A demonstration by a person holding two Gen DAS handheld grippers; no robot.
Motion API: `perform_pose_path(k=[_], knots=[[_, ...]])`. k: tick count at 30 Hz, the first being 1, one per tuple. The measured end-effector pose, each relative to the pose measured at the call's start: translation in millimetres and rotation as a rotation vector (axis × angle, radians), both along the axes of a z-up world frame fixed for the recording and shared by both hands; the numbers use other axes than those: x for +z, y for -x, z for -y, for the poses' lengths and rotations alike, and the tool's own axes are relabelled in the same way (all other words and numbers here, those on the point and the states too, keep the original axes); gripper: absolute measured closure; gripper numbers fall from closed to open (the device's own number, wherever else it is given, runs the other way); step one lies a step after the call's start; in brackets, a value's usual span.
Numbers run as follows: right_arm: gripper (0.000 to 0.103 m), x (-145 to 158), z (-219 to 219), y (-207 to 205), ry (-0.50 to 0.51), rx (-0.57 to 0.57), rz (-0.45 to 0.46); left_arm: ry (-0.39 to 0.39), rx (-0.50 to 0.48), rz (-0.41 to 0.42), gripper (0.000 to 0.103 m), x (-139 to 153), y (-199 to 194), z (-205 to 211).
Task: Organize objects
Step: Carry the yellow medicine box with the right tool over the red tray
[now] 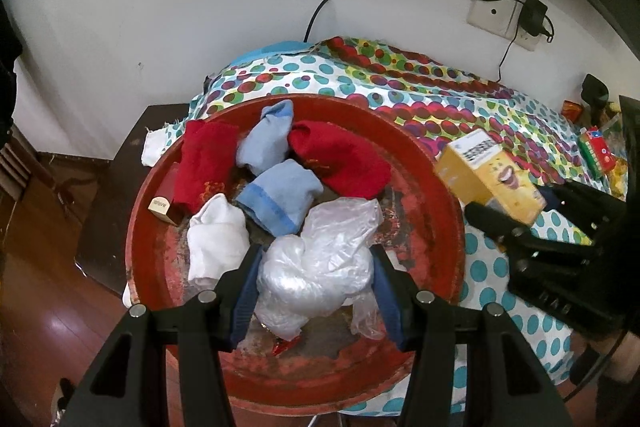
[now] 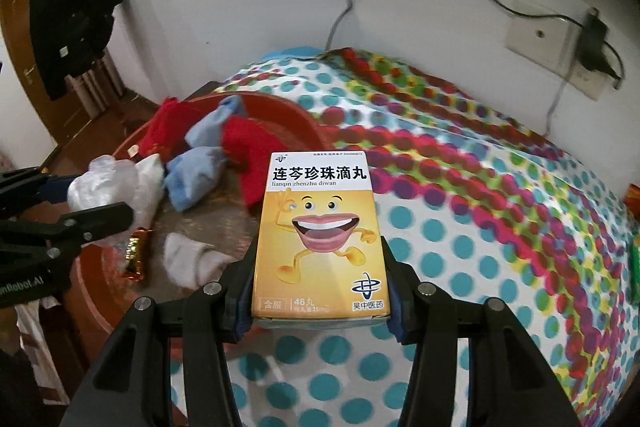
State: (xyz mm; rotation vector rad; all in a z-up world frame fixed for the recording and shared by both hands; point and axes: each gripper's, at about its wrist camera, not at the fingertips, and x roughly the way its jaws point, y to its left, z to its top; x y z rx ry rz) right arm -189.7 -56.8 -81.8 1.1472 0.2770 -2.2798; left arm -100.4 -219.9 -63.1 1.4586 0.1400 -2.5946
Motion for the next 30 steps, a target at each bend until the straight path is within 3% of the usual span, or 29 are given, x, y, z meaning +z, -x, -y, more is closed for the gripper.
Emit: perform_pose_path(k=[14,30], knots=[[0.055,-21.7,66.9,-7.2,-0.042,0.042,0.068,0.002,0.033,-0.001,0.049,-0.5,-5.1,22.4],[0.054,-41.6,103.2,-4.8,-0.097,0.053,0.098,-0.017,0.066,0.004,0.05,-2.6,-6.9,39.8]])
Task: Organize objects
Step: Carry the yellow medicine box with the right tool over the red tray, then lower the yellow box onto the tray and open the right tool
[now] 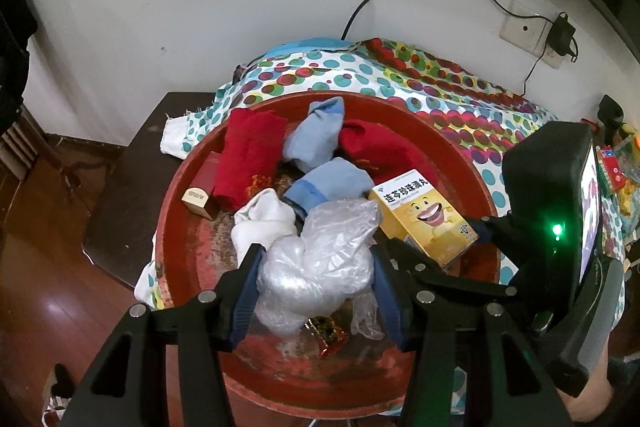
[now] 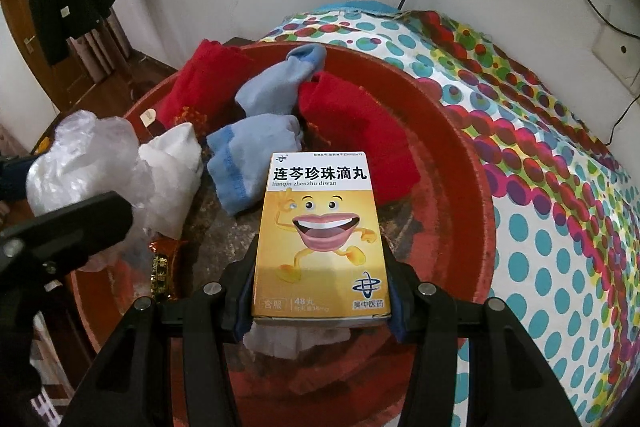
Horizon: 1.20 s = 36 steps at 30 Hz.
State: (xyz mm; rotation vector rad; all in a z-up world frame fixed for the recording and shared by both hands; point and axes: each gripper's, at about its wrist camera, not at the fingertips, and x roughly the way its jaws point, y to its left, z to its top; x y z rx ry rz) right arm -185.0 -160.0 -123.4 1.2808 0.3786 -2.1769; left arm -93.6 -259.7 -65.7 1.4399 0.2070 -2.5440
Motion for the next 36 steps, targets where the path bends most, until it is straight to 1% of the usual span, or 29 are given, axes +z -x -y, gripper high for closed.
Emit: perform_pose_path(k=[7,15,18,20,21,24,25,26,28,31,34,36], knots=[[0.054,-0.7,1.3,3.1,0.0,-0.04,0.018,-0.005,0.006,0.017,0.05,-5.2,0.4,3.6],[0.052,2.9,2.6,0.9,0.012,-0.05,0.011,-0.003,0.014,0.022,0.05,-6.2,0.2,4.8],[0.047,4.6,2.8,-0.6,0.014,-0.044,0.006,-0.004,0.017,0.022,0.05,-6.2,0.0,5.7],[0.038,5.2,1.8,-2.2,0.013,-0.043,0.004,-0.004,0.017,0.023,0.05,-6.1,0.0,5.5],[0.036,5.8,1.6,-3.0,0.014,-0.04,0.003,-0.004,0.017,0.023,0.05,-6.0,0.0,5.5],[0.035,8.6,-1.2,-6.6,0.016,-0.041,-0.003,-0.003,0.023,0.024,0.05,-6.4,-0.1,5.8],[0.032,9.9,-2.2,-8.4,0.013,-0.041,-0.006,-0.003,0.024,0.024,0.05,-6.3,-0.2,5.5],[0.025,11.7,-3.5,-11.2,0.004,-0.043,-0.011,-0.001,0.026,0.026,0.05,-6.4,-0.3,5.4],[0.018,16.7,-7.4,-18.6,-0.013,-0.051,-0.033,-0.002,0.027,0.025,0.05,-6.2,-0.7,5.5],[0.013,24.2,-12.4,-30.0,-0.055,-0.061,-0.07,-0.003,0.031,0.027,0.05,-5.7,-1.4,5.5],[0.007,29.4,-19.0,-39.4,-0.084,-0.07,-0.055,-0.003,0.031,0.031,0.05,-5.7,-1.1,4.3],[0.006,32.7,-25.7,-45.4,-0.091,-0.092,-0.041,-0.002,0.03,0.033,0.049,-6.0,-0.7,3.1]])
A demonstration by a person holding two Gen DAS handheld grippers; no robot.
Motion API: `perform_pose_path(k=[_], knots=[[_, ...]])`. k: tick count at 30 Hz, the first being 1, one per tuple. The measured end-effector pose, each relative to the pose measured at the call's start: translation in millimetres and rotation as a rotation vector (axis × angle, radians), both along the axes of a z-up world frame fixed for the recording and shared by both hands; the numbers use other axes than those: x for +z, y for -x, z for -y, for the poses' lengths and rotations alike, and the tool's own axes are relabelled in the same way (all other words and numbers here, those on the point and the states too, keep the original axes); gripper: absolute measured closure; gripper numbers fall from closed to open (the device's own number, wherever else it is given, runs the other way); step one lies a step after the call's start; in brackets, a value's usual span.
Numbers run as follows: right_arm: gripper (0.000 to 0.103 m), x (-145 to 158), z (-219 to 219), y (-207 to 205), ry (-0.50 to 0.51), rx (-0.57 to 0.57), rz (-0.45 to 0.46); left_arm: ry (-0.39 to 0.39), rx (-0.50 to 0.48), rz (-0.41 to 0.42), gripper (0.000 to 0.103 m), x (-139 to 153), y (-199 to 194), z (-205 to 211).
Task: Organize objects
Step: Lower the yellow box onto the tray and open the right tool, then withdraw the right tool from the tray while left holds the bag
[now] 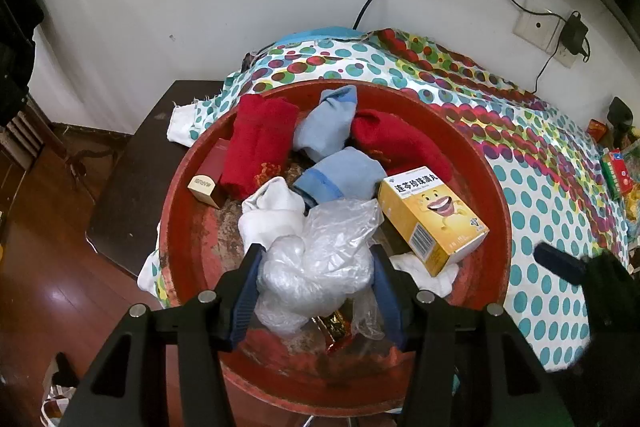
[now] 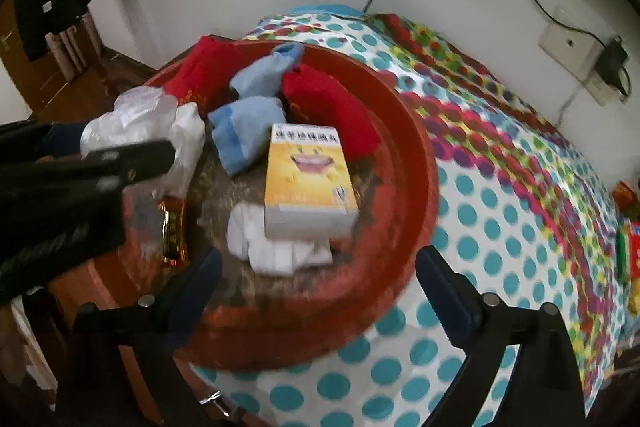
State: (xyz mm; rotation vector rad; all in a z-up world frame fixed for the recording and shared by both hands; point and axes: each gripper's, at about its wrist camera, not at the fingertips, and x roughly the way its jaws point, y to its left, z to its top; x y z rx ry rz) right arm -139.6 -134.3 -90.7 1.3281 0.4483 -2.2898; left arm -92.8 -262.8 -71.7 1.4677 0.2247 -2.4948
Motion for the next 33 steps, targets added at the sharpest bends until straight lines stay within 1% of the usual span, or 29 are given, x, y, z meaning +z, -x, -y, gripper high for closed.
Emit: perform_pose_path(k=[6,14,18,23,28,33], knots=[[0.005,3.2,-14.1,-11.6,0.0,-0.049,0.049,-0.002,-0.001,0.001,0.049,0.4,0.4,-2.0],[0.004,-0.5,-17.6,-17.3,0.007,-0.054,0.101,-0.011,0.003,-0.002,0.049,1.6,-0.3,-2.7],[0.004,-1.5,-16.0,-19.6,0.005,-0.05,0.098,-0.03,0.014,-0.002,0.049,0.5,-0.4,-0.7],[0.004,-3.4,-15.2,-22.1,0.005,-0.044,0.102,-0.078,0.043,0.007,0.049,-4.2,0.0,7.6],[0.004,-8.4,-14.6,-22.7,0.001,-0.039,0.111,-0.07,0.037,-0.029,0.05,2.7,-3.5,7.7],[0.004,-10.4,-14.4,-22.4,0.004,-0.038,0.118,-0.058,0.025,-0.024,0.049,2.7,-2.1,3.2]])
